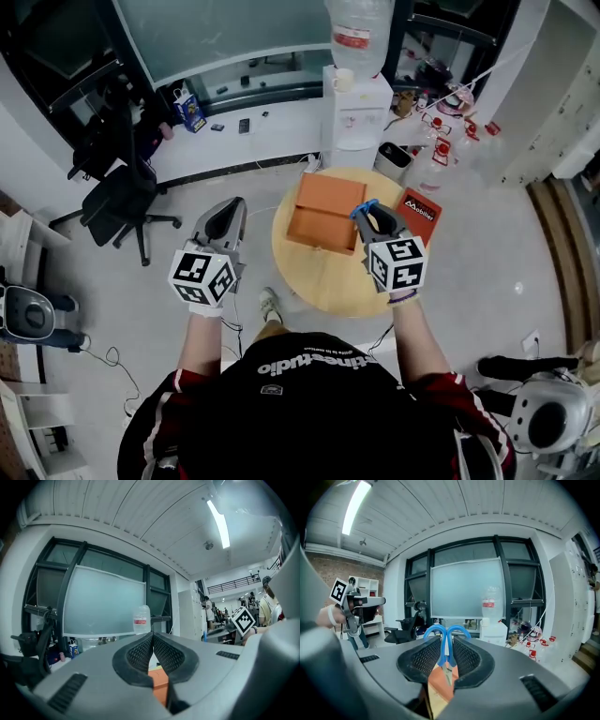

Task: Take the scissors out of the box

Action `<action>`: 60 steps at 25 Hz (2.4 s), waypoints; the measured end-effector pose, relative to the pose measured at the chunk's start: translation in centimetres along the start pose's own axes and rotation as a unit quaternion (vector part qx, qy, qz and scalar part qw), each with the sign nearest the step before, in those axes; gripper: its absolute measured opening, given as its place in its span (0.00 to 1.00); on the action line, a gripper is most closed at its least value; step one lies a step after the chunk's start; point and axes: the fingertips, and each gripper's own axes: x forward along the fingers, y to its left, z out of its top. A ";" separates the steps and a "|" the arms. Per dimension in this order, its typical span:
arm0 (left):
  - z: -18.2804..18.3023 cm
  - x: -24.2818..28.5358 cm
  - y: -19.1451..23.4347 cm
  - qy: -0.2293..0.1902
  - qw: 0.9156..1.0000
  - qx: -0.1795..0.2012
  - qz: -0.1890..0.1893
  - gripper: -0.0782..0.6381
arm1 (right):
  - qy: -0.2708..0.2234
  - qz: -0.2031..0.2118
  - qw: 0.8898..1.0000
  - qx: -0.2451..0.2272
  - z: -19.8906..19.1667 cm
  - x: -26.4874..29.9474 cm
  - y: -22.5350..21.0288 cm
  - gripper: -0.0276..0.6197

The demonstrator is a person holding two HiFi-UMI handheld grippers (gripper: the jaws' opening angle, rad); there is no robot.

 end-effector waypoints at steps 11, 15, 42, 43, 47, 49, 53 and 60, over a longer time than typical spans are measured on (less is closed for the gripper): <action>1.4 -2.1 0.9 -0.007 1.000 0.005 0.013 0.13 | -0.012 0.005 1.000 -0.008 2.8 -0.9 2.4 0.21; 1.6 -2.5 0.6 -0.009 1.000 0.002 0.014 0.13 | -0.011 0.004 1.000 -0.001 2.8 -1.4 2.6 0.21; 3.7 -6.7 2.1 -0.034 0.994 -0.009 -0.106 0.13 | -0.043 -0.146 0.988 0.037 5.5 -9.9 8.8 0.21; 3.6 -7.1 2.0 -0.035 0.993 -0.009 -0.112 0.13 | -0.044 -0.153 0.986 0.038 5.3 -10.4 9.3 0.21; 3.2 -8.4 1.7 -0.040 0.991 -0.014 -0.131 0.13 | -0.054 -0.180 0.981 0.042 4.8 -12.3 11.0 0.21; 3.1 -9.1 1.4 -0.042 0.989 -0.015 -0.140 0.13 | -0.057 -0.190 0.979 0.042 4.5 -13.2 11.8 0.21; 3.0 -10.3 1.3 -0.043 0.987 -0.016 -0.151 0.13 | -0.061 -0.202 0.977 0.041 4.3 -14.4 13.4 0.21; 3.6 -11.8 0.3 -0.049 0.985 -0.014 -0.167 0.13 | -0.062 -0.208 0.975 0.039 4.2 -16.0 14.9 0.21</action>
